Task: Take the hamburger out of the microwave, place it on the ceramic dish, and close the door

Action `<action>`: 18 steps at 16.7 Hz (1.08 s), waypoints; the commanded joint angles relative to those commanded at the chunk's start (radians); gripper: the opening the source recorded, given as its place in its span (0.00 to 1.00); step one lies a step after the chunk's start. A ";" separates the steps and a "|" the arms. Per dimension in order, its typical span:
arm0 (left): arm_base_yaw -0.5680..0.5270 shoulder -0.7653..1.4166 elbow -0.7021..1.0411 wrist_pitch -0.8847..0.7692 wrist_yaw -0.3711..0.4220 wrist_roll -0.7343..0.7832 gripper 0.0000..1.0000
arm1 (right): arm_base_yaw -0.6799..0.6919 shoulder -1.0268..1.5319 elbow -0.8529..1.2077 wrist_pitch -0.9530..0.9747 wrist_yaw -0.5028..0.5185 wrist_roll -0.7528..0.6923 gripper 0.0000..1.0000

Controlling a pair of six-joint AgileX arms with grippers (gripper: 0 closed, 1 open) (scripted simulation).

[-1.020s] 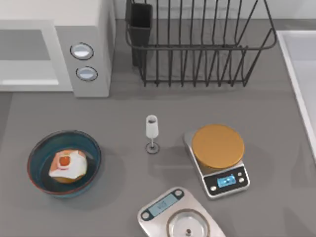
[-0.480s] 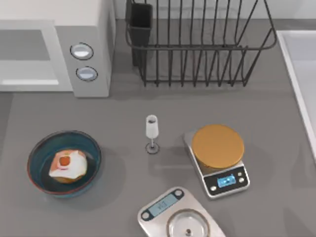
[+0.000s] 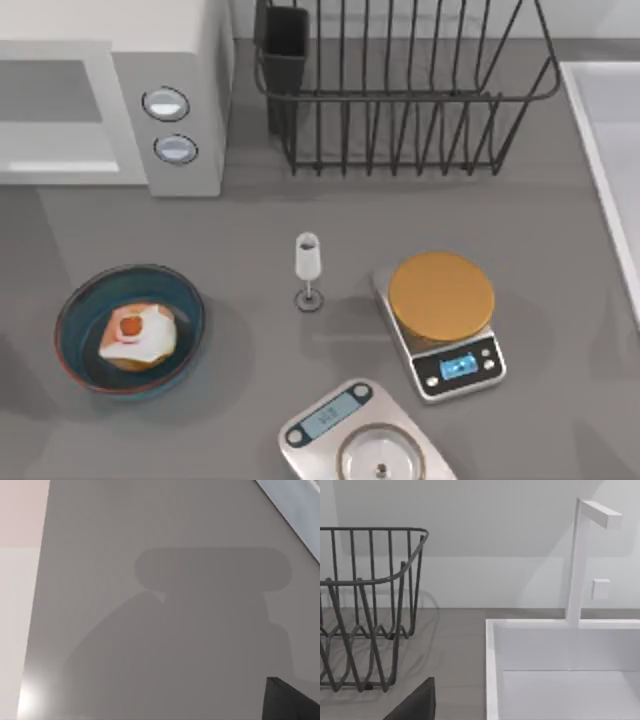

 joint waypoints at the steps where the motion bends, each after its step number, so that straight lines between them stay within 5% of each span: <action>1: -0.005 -0.007 -0.008 0.005 -0.003 -0.006 0.00 | 0.000 0.000 0.000 0.000 0.000 0.000 1.00; 6: -0.016 -0.019 -0.022 0.008 -0.012 -0.021 0.00 | 0.000 0.000 0.000 0.000 0.000 0.000 1.00; 13: -0.297 -0.285 -0.239 0.083 -0.171 -0.276 0.00 | 0.000 0.000 0.000 0.000 0.000 0.000 1.00; 18: -0.330 -0.317 -0.271 0.095 -0.197 -0.308 0.00 | 0.000 0.000 0.000 0.000 0.000 0.000 1.00</action>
